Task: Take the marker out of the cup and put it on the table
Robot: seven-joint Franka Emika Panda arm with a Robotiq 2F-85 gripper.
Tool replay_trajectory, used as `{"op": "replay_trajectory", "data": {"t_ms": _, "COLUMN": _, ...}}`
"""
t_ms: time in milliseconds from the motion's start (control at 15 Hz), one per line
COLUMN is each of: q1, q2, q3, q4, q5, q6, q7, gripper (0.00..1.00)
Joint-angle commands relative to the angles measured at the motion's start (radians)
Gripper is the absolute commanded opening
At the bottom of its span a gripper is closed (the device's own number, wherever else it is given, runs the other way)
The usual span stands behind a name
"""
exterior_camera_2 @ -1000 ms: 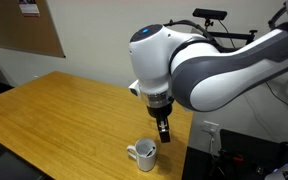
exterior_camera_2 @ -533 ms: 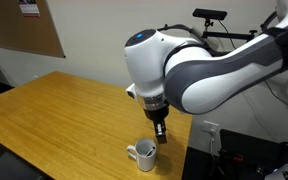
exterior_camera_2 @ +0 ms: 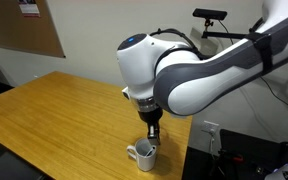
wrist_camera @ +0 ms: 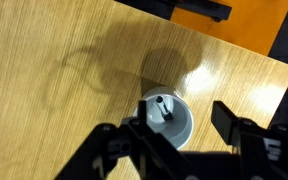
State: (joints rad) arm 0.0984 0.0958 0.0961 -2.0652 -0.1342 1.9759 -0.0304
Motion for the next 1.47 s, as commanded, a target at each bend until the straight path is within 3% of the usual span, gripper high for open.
{"op": "replay_trajectory", "data": {"t_ms": 0, "q1": 0.001, "q2": 0.054, "q3": -0.005, "q4": 0.064, "q5": 0.005, "q6": -0.018, "q7": 0.04, "gripper": 0.59}}
{"op": "replay_trajectory", "data": {"t_ms": 667, "q1": 0.002, "q2": 0.164, "q3": -0.016, "q4": 0.144, "q5": -0.001, "q6": -0.012, "q7": 0.05, "gripper": 0.59}}
{"op": "replay_trajectory", "data": {"t_ms": 800, "q1": 0.002, "q2": 0.182, "q3": -0.019, "q4": 0.154, "q5": -0.003, "q6": -0.01, "q7": 0.047, "gripper": 0.57}}
{"op": "replay_trajectory", "data": {"t_ms": 1067, "q1": 0.004, "q2": 0.205, "q3": -0.021, "q4": 0.163, "q5": -0.005, "q6": 0.0, "q7": 0.048, "gripper": 0.4}}
{"op": "replay_trajectory", "data": {"t_ms": 1400, "q1": 0.004, "q2": 0.217, "q3": -0.023, "q4": 0.153, "q5": -0.011, "q6": 0.027, "q7": 0.047, "gripper": 0.42}}
